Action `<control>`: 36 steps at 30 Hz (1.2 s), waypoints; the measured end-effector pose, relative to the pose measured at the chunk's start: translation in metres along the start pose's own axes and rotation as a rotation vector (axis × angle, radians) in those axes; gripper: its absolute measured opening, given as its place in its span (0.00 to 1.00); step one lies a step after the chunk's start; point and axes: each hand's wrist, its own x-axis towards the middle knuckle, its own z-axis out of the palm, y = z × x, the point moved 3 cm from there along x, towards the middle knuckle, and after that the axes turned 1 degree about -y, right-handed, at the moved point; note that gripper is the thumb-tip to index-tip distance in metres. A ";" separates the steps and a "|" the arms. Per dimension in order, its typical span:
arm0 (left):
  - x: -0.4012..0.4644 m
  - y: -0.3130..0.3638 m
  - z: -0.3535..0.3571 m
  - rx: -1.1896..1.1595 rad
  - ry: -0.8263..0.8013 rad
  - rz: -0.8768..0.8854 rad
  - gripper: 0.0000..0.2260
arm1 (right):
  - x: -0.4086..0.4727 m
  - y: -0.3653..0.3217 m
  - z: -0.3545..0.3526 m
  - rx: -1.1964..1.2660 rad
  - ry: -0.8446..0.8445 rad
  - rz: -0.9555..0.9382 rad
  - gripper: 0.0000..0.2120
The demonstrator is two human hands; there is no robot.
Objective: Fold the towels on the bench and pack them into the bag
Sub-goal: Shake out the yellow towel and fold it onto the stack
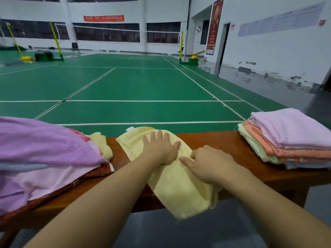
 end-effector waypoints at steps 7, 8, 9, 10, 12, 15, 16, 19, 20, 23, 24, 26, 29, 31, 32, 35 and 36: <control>0.015 -0.005 -0.003 0.061 -0.016 0.406 0.30 | 0.029 0.028 0.007 0.272 0.132 0.094 0.24; 0.013 -0.006 -0.006 0.022 -0.009 0.447 0.28 | 0.033 0.028 0.011 0.281 0.134 0.105 0.25; 0.010 -0.006 -0.009 -0.027 0.006 0.484 0.27 | 0.037 0.028 0.015 0.281 0.142 0.113 0.26; 0.006 -0.006 -0.012 -0.072 0.039 0.507 0.25 | 0.041 0.027 0.018 0.285 0.158 0.115 0.27; -0.001 -0.007 -0.020 -0.141 0.199 0.475 0.22 | 0.046 0.023 0.021 0.323 0.195 0.118 0.27; -0.019 -0.013 -0.035 -0.210 0.450 0.166 0.20 | 0.049 0.017 0.022 0.355 0.199 0.118 0.21; -0.027 -0.018 -0.040 -0.179 0.433 0.031 0.22 | 0.049 0.016 0.021 0.374 0.197 0.120 0.18; -0.047 -0.043 -0.045 0.002 0.242 -0.222 0.30 | 0.048 0.012 0.018 0.463 0.207 0.128 0.14; -0.052 -0.051 -0.043 0.058 0.202 -0.248 0.32 | 0.049 0.012 0.018 0.481 0.213 0.125 0.14; -0.058 -0.059 -0.032 0.137 0.127 -0.269 0.33 | 0.048 0.009 0.016 0.531 0.244 0.105 0.14; -0.058 -0.056 -0.029 0.118 0.117 -0.279 0.31 | 0.048 0.008 0.016 0.561 0.260 0.097 0.14; -0.060 -0.048 -0.025 0.007 0.100 -0.278 0.27 | 0.046 0.008 0.016 0.640 0.301 0.075 0.14; -0.061 -0.038 -0.020 -0.141 0.127 -0.218 0.21 | 0.046 0.010 0.022 0.784 0.397 0.003 0.10; -0.062 -0.040 -0.020 -0.267 0.174 -0.195 0.18 | 0.046 0.013 0.027 0.908 0.454 -0.029 0.06; -0.065 -0.042 -0.022 -0.378 0.205 -0.205 0.19 | 0.046 0.015 0.028 0.981 0.475 -0.033 0.03; -0.067 -0.052 -0.027 -0.811 0.322 -0.197 0.24 | 0.040 0.020 0.026 1.197 0.508 -0.019 0.03; -0.071 -0.052 -0.029 -0.930 0.352 -0.197 0.20 | 0.039 0.022 0.025 1.258 0.507 -0.009 0.05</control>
